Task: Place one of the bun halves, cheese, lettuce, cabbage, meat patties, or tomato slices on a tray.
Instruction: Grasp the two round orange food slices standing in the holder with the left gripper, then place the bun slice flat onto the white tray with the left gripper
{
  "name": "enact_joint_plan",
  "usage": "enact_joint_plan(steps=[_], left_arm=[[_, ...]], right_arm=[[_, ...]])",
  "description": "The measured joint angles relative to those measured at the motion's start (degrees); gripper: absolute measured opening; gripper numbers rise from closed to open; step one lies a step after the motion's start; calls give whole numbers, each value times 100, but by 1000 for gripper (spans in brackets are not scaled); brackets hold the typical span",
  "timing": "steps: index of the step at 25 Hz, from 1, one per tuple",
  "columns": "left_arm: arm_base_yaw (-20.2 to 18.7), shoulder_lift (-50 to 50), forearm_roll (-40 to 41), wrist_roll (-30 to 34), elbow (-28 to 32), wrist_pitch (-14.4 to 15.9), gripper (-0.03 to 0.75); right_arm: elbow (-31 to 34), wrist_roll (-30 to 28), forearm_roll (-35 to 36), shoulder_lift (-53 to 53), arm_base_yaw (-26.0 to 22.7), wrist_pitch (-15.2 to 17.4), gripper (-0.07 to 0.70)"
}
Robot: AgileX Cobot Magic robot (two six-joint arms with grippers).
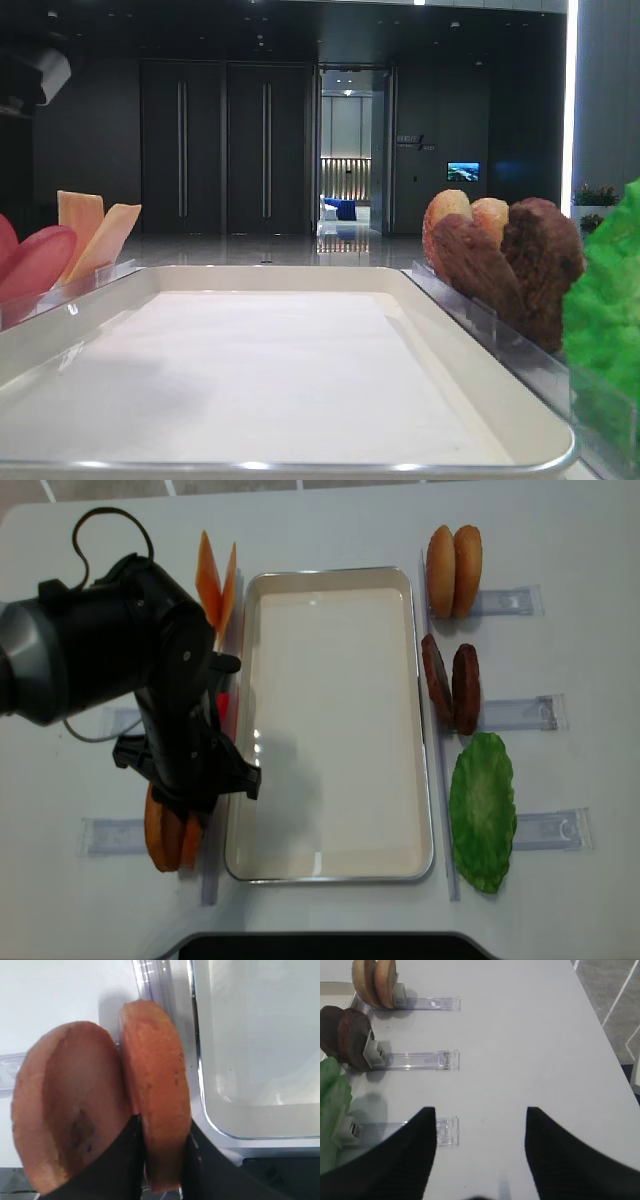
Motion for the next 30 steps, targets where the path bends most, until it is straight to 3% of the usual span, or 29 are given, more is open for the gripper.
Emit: enact_joint_plan(steps=[5, 11, 18, 30], left_arm=[[0, 5, -90, 71, -83, 88, 156], [0, 11, -168, 130, -661, 547, 148], [0, 5, -500, 355, -1141, 500, 141], [0, -756, -518, 379, -1138, 516, 141]], right_arm=[[0, 0, 0, 0, 0, 0, 380], [0, 0, 0, 0, 0, 0, 377], [0, 0, 0, 0, 0, 0, 372], [0, 0, 0, 0, 154, 0, 370]])
